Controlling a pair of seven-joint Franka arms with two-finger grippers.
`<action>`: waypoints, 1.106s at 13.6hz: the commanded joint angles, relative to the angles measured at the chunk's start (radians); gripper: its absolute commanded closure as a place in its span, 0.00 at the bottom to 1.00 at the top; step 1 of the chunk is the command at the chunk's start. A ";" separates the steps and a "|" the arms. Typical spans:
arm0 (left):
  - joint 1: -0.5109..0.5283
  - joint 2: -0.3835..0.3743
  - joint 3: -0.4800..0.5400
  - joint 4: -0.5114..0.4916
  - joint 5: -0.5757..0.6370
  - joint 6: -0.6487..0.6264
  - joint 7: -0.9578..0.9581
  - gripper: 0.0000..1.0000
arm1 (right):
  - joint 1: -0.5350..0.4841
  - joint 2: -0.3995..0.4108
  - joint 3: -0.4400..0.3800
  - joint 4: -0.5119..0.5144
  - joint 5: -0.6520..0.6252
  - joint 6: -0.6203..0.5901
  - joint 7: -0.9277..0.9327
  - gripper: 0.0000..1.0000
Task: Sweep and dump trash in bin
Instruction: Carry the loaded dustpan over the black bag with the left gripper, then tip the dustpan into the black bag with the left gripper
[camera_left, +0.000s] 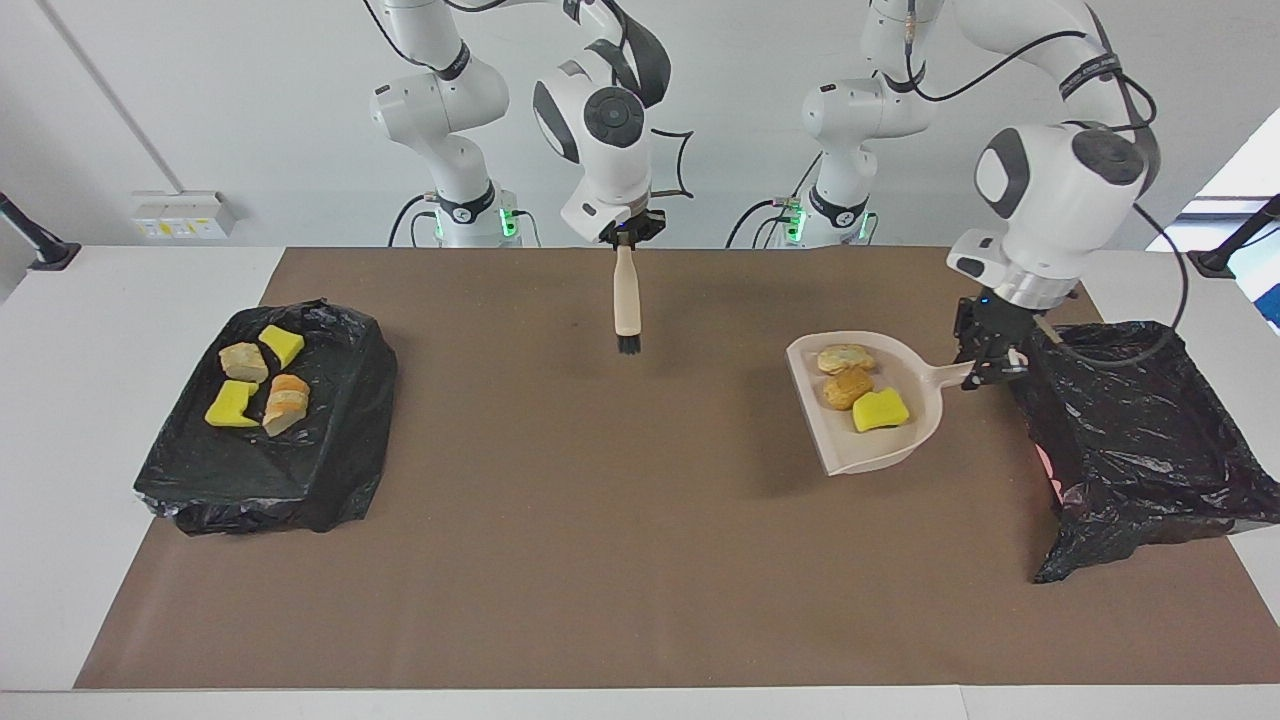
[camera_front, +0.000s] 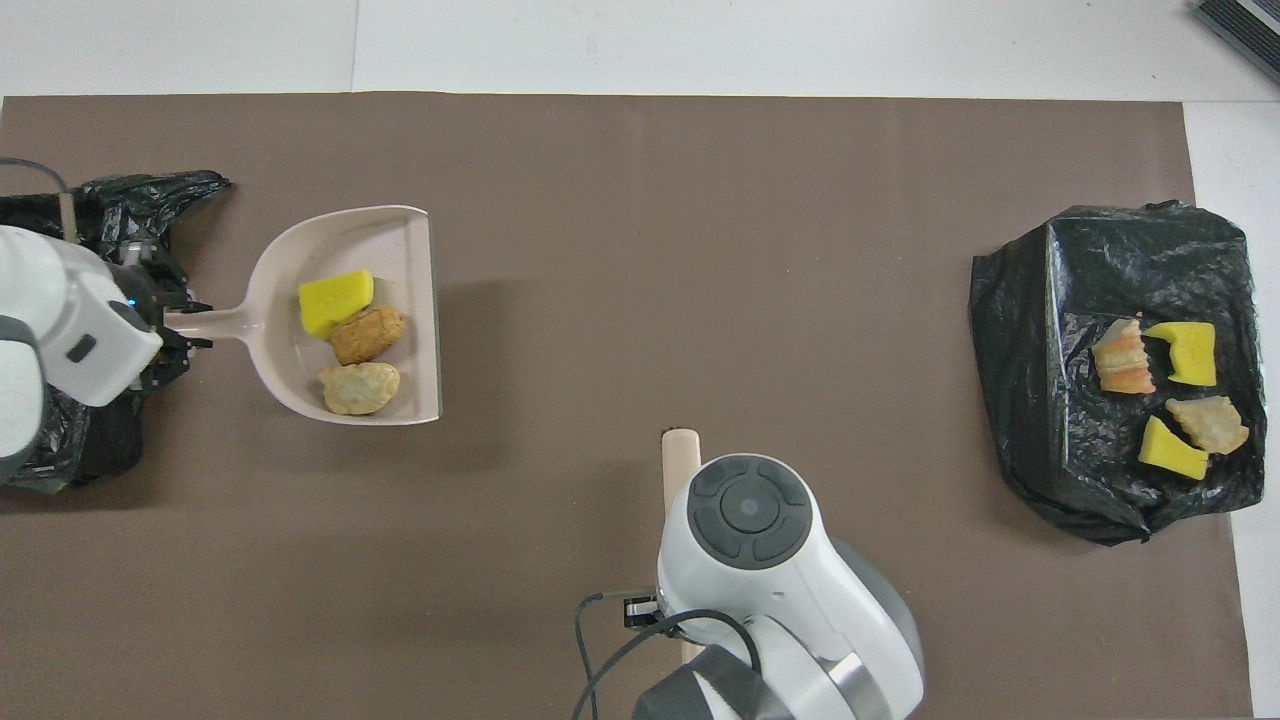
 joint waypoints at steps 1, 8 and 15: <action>0.122 0.058 -0.010 0.131 -0.037 -0.051 0.117 1.00 | 0.027 -0.022 -0.002 -0.103 0.039 0.101 0.037 1.00; 0.380 0.337 -0.003 0.576 0.016 -0.222 0.306 1.00 | 0.073 0.013 -0.002 -0.234 0.053 0.290 0.016 1.00; 0.447 0.454 0.014 0.707 0.346 -0.076 0.378 1.00 | 0.073 0.051 -0.002 -0.249 0.054 0.324 -0.010 0.75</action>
